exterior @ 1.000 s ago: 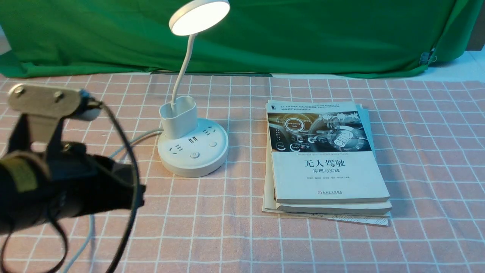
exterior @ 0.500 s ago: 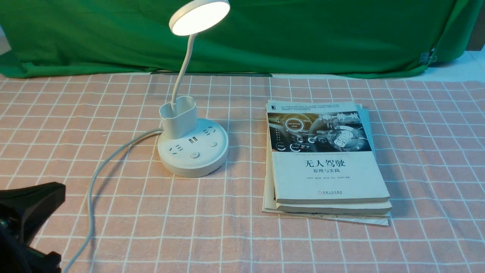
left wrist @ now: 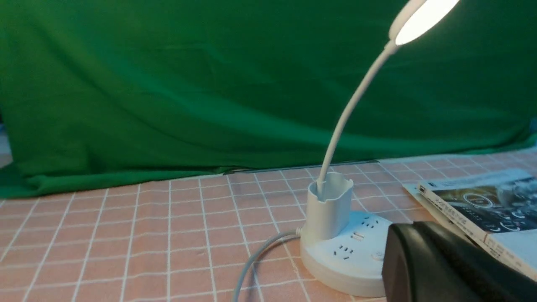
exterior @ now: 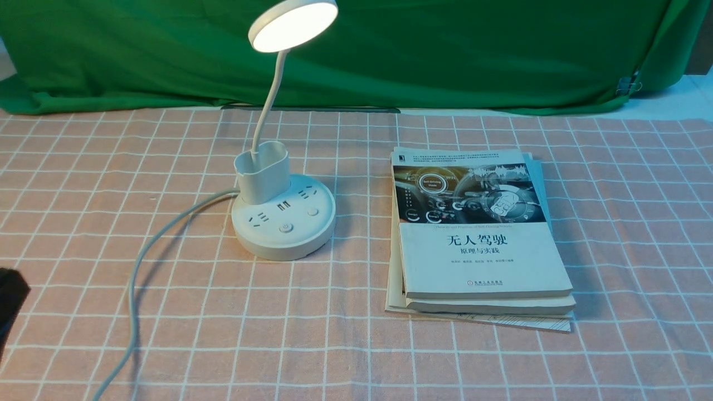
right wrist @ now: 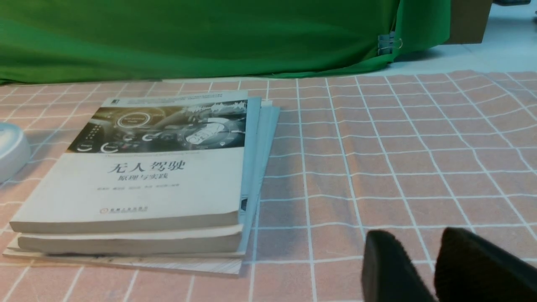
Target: Turn on the table lamp on the pink coffee tablecloth with your hand.
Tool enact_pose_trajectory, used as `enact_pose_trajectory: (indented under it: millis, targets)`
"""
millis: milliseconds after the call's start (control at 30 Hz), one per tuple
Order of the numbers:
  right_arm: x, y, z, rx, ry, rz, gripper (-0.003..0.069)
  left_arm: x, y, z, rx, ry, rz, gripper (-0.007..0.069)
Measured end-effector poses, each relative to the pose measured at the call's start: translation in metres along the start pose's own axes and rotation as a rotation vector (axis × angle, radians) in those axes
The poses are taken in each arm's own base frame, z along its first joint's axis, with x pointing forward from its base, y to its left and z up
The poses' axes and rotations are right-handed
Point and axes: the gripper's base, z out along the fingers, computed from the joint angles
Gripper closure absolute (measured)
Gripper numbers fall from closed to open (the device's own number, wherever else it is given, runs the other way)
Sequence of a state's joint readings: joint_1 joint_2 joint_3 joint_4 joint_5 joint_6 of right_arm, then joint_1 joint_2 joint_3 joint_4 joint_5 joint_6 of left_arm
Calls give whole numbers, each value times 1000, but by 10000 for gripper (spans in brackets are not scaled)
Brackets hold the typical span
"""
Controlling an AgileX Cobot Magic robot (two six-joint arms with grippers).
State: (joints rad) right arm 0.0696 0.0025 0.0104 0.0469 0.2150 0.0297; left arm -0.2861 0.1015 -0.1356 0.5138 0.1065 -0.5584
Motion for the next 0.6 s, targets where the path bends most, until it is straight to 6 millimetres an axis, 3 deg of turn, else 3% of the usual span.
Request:
enact_pose_trajectory:
  millis: [167,333,600]
  targets:
    - [0,0,0,0,0,0,419,37,8,-5,-115,1,-112,623]
    - [0,0,0,0,-1,0,419,48,11,-6,-194,94,-148,610]
    - [0,0,0,0,-1,0,419,53,10,-7,-177,157,-53,596]
